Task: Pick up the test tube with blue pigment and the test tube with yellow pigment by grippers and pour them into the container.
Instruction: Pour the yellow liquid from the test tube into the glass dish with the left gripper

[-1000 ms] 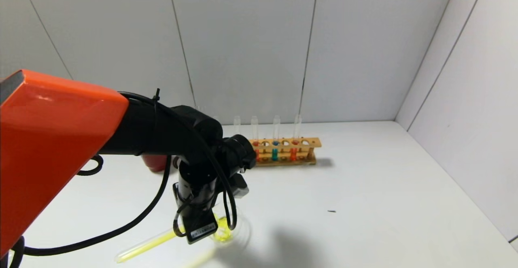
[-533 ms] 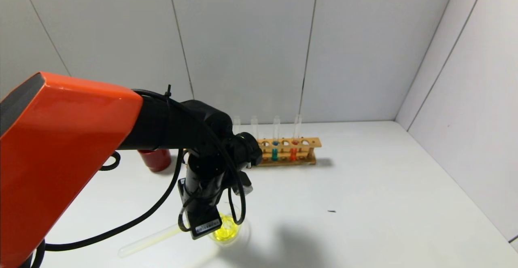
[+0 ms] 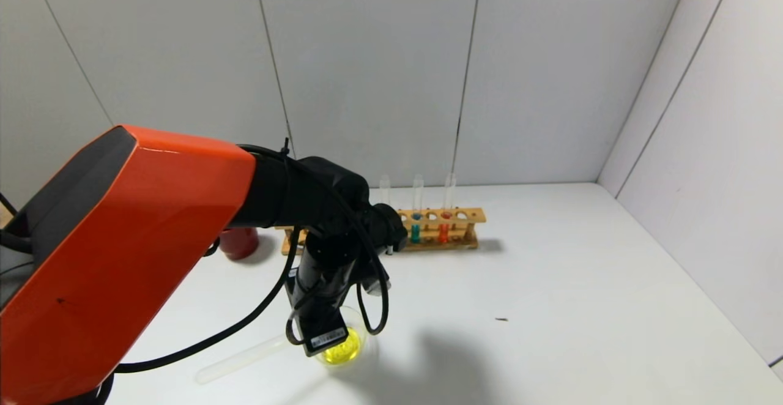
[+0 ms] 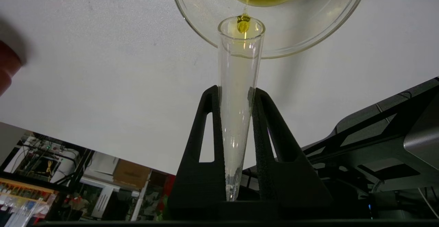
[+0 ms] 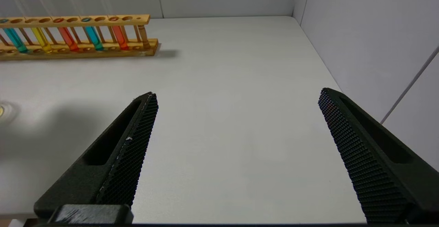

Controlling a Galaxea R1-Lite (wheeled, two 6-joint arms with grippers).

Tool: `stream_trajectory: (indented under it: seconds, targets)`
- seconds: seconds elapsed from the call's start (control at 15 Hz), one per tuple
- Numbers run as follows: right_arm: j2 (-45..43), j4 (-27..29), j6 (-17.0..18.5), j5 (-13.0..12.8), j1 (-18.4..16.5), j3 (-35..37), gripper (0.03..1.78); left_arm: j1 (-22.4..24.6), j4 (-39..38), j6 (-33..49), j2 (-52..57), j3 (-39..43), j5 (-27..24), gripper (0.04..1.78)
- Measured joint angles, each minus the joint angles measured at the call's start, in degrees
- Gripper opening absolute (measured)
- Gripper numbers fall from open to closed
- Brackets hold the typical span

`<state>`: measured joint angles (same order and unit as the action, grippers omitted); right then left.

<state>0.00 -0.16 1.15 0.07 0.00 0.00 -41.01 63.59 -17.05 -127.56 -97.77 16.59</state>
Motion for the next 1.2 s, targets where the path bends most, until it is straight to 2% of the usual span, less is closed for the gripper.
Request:
stream_trajectory:
  seconds: [0.6,0.8,1.2]
  targets:
    - [0.00,0.00,-0.02,0.00,0.00,0.00,1.71,-1.07,14.75,2.12,-5.92,-13.95,-0.61,0.30]
    - [0.00,0.00,0.00,0.00,0.00,0.00,1.71,-1.24,18.60,2.62,-7.08,-15.37,-0.55,0.30]
    - [0.00,0.00,0.00,0.00,0.00,0.00,1.71,-1.51,19.85,3.19,-8.22,-15.35,-0.37,0.30]
